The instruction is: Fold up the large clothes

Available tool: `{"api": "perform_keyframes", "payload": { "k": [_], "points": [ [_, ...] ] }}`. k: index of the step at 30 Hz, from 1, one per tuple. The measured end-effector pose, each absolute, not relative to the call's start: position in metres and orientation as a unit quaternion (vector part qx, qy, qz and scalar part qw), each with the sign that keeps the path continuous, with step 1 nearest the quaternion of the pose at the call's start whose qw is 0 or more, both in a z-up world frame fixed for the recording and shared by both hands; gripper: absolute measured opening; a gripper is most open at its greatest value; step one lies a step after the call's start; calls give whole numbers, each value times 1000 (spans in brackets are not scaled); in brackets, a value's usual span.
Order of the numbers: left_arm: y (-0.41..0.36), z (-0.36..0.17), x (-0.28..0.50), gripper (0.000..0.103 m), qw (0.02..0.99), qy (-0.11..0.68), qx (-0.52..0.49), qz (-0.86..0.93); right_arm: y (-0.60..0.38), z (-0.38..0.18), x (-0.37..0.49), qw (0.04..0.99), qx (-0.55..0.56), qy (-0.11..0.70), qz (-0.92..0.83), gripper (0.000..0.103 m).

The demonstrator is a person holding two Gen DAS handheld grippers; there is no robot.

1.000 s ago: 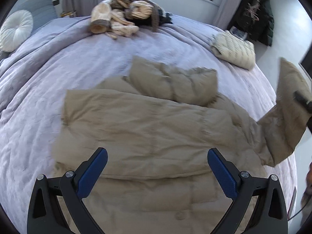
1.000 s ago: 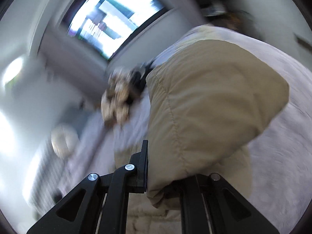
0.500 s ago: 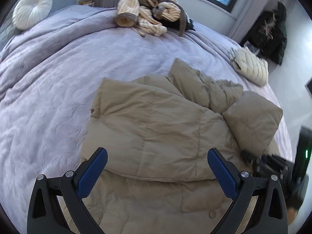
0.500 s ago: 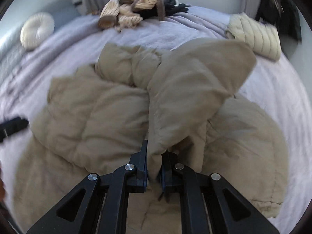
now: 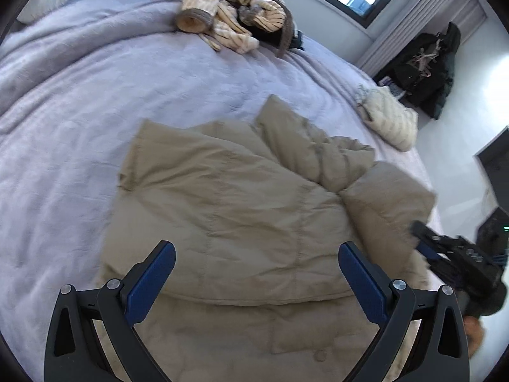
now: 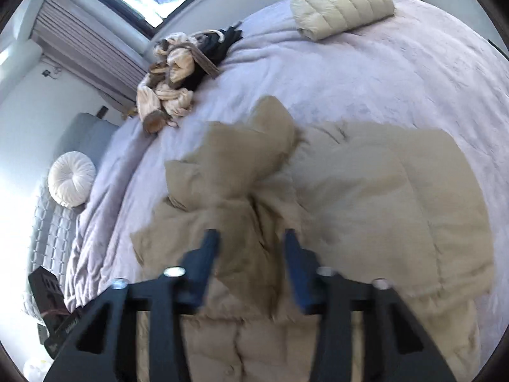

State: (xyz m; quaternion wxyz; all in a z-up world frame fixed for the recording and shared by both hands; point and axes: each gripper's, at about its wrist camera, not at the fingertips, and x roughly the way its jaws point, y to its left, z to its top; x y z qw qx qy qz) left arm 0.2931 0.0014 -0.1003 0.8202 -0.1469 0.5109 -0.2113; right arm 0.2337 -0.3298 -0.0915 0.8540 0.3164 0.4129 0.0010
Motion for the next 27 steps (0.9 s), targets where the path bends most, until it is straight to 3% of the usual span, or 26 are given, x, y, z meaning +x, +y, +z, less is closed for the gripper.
{"api": "perform_keyframes", "payload": {
  "k": [10, 22, 24, 26, 27],
  "points": [
    [23, -114, 318, 102, 778, 536, -234, -230, -231, -125, 259, 833, 190, 509, 104, 34],
    [-84, -149, 335, 102, 715, 589, -189, -326, -345, -141, 145, 792, 343, 505, -23, 34],
    [-96, -147, 338, 91, 722, 584, -184, -322, -357, -148, 134, 783, 364, 502, -39, 34],
    [-105, -146, 342, 24, 717, 590, -181, -323, -362, -151, 129, 783, 375, 493, -48, 34],
    [-108, -145, 344, 16, 711, 595, -183, -326, -364, -151, 128, 786, 375, 489, -53, 34]
  ]
}}
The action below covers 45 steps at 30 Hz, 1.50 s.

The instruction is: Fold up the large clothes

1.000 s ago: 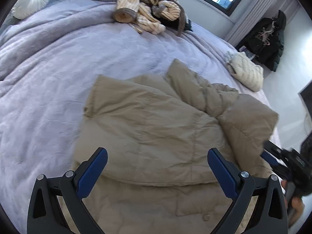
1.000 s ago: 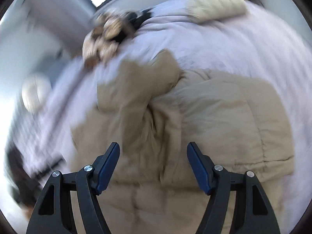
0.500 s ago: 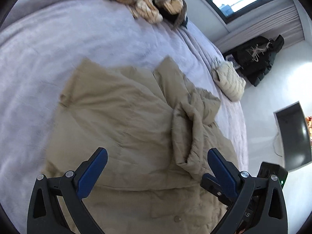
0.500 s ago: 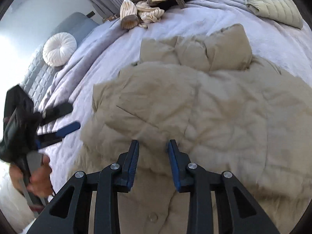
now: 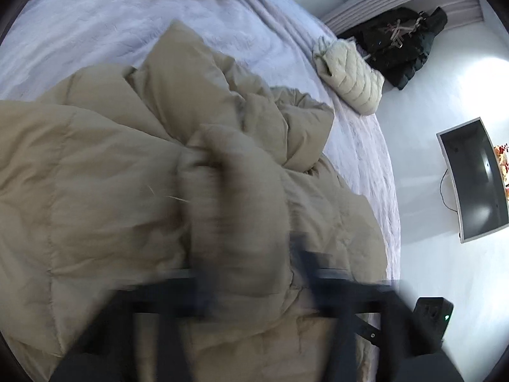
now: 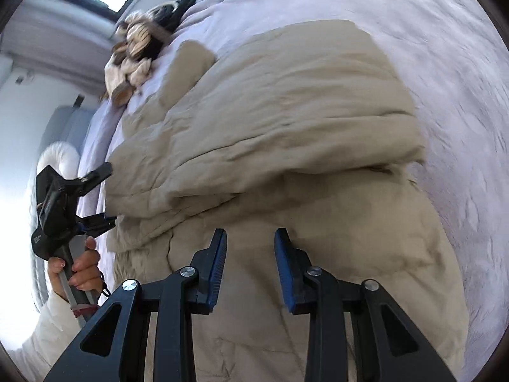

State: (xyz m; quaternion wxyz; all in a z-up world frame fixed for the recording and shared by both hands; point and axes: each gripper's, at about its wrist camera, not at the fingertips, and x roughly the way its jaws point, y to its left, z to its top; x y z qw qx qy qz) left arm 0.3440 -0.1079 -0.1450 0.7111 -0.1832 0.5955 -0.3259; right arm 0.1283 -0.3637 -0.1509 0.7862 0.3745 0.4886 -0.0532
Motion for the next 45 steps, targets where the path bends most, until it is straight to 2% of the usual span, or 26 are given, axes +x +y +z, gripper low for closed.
{"api": "perform_keyframes", "payload": {
  "k": [4, 6, 9, 11, 17, 19, 21, 23, 29, 32, 34, 35, 36, 40, 43, 45],
  "points": [
    [-101, -110, 337, 14, 731, 551, -188, -357, -367, -150, 129, 798, 366, 471, -80, 33],
    [-92, -84, 333, 14, 741, 519, -200, -376, -367, -146, 134, 809, 348, 464, -94, 27],
    [-70, -64, 328, 14, 755, 491, -213, -378, -373, -140, 139, 820, 318, 461, -123, 25],
    [-56, -68, 326, 14, 764, 492, -209, -362, -380, -136, 139, 826, 288, 459, -155, 25],
    [-32, -151, 322, 14, 749, 574, -164, -287, -406, -151, 135, 815, 278, 471, -189, 18],
    [-35, -162, 316, 15, 751, 580, -147, -278, -404, -158, 136, 815, 264, 480, -189, 18],
    [-35, -160, 312, 15, 754, 583, -133, -273, -404, -162, 136, 814, 264, 482, -190, 18],
    [-34, -149, 310, 25, 760, 582, -106, -269, -408, -164, 135, 810, 278, 479, -192, 18],
    [-3, -110, 322, 25, 802, 556, -28, -217, -411, -166, 135, 804, 294, 479, -195, 18],
    [-1, -95, 320, 25, 808, 541, -40, -231, -408, -160, 134, 795, 310, 492, -170, 23],
    [-13, -93, 314, 25, 807, 536, -41, -245, -402, -151, 129, 794, 308, 504, -144, 34],
    [-21, -94, 310, 25, 806, 534, -43, -252, -397, -144, 125, 796, 305, 509, -124, 54],
    [-30, -95, 308, 25, 806, 531, -43, -257, -391, -134, 119, 800, 302, 509, -97, 68],
    [-54, -105, 308, 25, 812, 526, -47, -249, -383, -85, 95, 832, 320, 452, 7, 68],
    [-66, -122, 313, 25, 816, 532, -26, -226, -410, -73, 100, 842, 328, 426, -37, 68],
    [-68, -133, 316, 25, 814, 539, -22, -214, -443, -89, 109, 831, 360, 414, -93, 68]
  ]
}}
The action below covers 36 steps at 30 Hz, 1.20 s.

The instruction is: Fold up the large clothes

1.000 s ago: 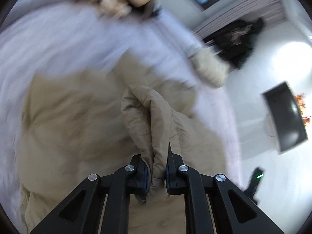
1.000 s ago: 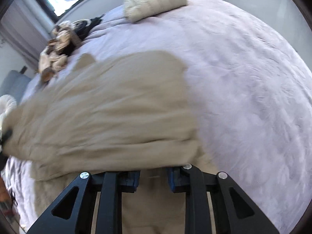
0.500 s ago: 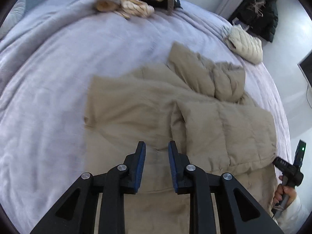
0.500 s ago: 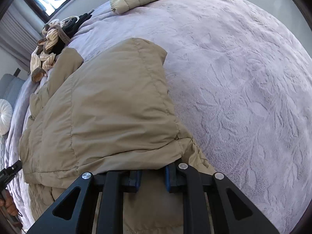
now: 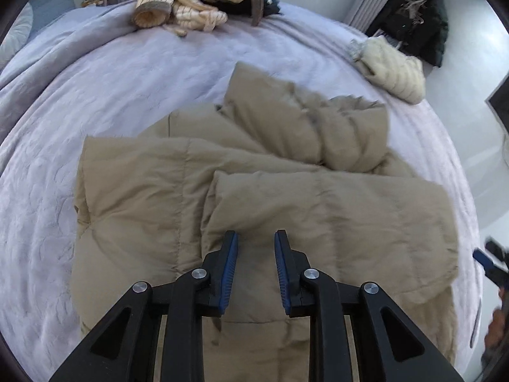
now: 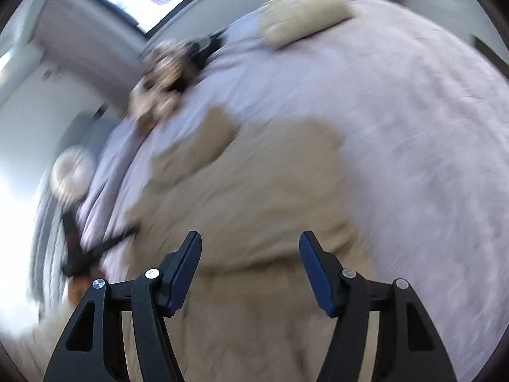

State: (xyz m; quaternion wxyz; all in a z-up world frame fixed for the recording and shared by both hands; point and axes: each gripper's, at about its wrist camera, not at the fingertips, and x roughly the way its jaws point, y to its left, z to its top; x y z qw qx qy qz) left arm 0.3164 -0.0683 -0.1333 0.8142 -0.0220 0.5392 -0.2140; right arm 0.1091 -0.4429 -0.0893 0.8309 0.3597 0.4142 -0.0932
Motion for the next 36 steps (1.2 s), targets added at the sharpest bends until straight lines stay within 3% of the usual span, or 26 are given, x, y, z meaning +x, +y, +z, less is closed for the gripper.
{"api": "perform_keyframes", "payload": {
  "k": [7, 8, 9, 12, 15, 20, 30, 36],
  "points": [
    [-67, -151, 321, 25, 818, 541, -10, -195, -509, -178, 154, 727, 563, 385, -77, 68],
    [-67, -154, 322, 25, 818, 541, -7, -193, -507, -184, 162, 715, 583, 382, -61, 59],
    [-69, -155, 322, 25, 819, 541, -5, -190, -501, -184, 167, 718, 580, 381, -53, 28],
    [-73, -160, 324, 25, 820, 540, 3, -188, -489, -160, 183, 774, 490, 397, -61, 18],
    [-78, -165, 326, 25, 821, 537, 9, -197, -490, -165, 189, 789, 415, 436, -117, 16],
    [-86, -172, 330, 25, 822, 534, 15, -197, -490, -189, 179, 782, 409, 448, -143, 16],
    [-62, -126, 317, 25, 830, 515, -9, -215, -438, -109, 151, 842, 256, 442, -173, 16],
    [-90, -156, 318, 25, 826, 518, 51, -216, -395, -125, 160, 846, 224, 474, -95, 16]
  ]
}}
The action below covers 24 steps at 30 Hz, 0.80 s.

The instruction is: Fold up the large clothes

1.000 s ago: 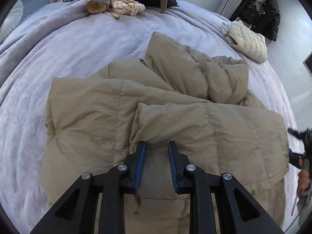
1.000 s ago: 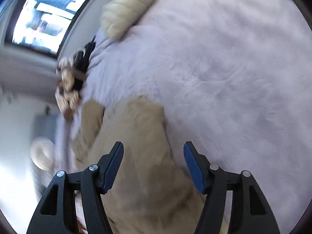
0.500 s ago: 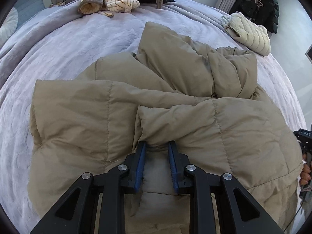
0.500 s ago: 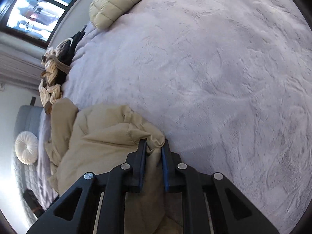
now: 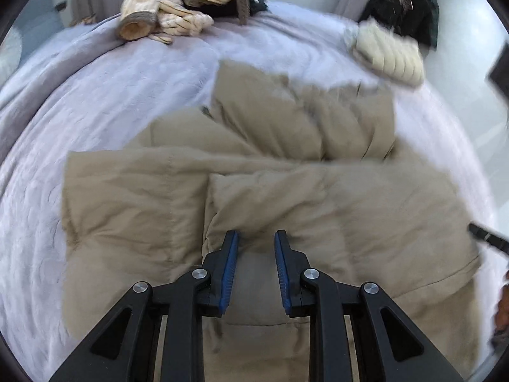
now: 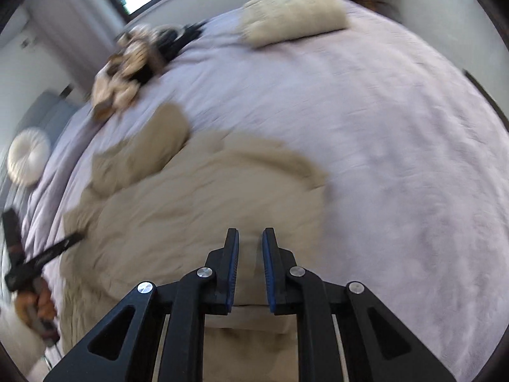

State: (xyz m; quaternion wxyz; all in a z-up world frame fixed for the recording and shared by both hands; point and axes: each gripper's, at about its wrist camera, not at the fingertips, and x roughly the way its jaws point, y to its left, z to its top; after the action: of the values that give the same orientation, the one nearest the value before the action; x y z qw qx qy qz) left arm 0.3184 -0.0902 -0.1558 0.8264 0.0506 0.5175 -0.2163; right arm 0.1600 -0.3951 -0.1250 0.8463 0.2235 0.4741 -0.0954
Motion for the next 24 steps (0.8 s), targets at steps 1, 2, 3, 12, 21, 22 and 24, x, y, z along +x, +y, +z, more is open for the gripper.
{"api": "perform_keyframes", "payload": {
  "k": [1, 2, 3, 12, 21, 22, 24],
  "points": [
    [-92, -163, 318, 25, 827, 516, 57, -215, -394, -135, 162, 841, 226, 484, -93, 16],
    [-90, -169, 318, 25, 827, 516, 50, -217, -392, -146, 167, 833, 230, 494, -92, 15],
    [-88, -172, 319, 25, 826, 518, 40, -221, -393, -159, 169, 827, 234, 503, -92, 13],
    [-82, -181, 322, 25, 823, 516, 38, -233, -392, -178, 172, 827, 230, 504, -98, 13],
    [-86, -168, 321, 25, 821, 528, 50, -212, -396, -160, 172, 817, 250, 506, -116, 17],
    [-86, -164, 320, 25, 821, 529, 51, -207, -397, -154, 170, 817, 252, 505, -120, 17],
    [-86, -155, 317, 25, 821, 531, 56, -201, -397, -144, 165, 817, 252, 503, -126, 18]
  ]
}}
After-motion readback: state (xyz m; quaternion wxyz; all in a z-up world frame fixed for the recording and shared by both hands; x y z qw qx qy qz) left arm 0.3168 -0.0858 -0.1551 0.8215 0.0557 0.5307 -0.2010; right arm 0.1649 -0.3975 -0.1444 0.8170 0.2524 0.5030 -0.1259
